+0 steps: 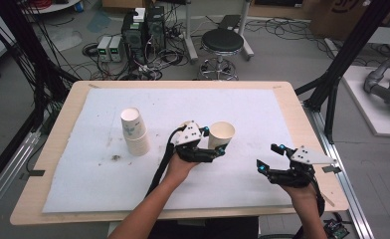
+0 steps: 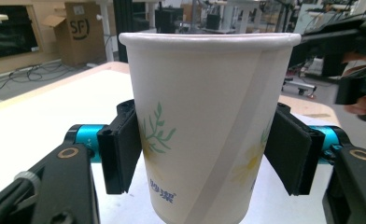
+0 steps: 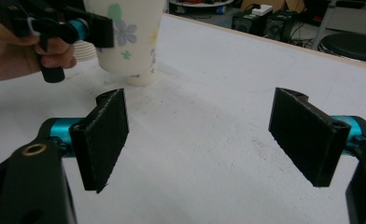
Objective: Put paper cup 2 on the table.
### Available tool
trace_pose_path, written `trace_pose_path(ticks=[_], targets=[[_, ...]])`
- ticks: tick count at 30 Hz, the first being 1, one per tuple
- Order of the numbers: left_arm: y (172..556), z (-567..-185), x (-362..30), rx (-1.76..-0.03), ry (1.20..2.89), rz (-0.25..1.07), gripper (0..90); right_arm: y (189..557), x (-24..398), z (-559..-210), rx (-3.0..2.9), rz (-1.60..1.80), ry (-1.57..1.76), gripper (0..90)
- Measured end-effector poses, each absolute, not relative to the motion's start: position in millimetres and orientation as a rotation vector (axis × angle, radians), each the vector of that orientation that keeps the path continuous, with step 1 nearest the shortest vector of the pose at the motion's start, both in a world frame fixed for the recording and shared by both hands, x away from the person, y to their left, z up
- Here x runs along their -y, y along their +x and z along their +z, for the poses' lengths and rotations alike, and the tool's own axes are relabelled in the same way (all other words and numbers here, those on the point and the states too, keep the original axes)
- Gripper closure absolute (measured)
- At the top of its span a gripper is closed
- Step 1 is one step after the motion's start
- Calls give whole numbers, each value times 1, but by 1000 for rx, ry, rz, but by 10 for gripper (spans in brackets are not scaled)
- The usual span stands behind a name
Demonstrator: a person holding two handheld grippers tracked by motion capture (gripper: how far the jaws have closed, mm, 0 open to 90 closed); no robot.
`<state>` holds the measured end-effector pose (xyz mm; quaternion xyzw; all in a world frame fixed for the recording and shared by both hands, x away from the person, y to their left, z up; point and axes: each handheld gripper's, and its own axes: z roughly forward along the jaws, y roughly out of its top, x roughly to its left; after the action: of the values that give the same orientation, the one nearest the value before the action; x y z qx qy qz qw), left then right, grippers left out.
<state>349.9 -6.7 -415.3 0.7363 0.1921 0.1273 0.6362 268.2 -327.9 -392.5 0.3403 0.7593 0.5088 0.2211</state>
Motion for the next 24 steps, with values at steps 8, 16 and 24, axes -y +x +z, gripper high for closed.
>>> trace_pose_path(ticks=[8, 16, 24], targets=[[362, -434, 33, -471, 1771, 280, 329, 269, 328, -393, -2100, 1408, 939, 203], [368, -447, 51, -497, 1847, 296, 332, 269, 327, -392, -2104, 1412, 921, 203], [370, -453, 58, -531, 1933, 330, 332, 269, 327, -392, -2110, 1414, 925, 203]])
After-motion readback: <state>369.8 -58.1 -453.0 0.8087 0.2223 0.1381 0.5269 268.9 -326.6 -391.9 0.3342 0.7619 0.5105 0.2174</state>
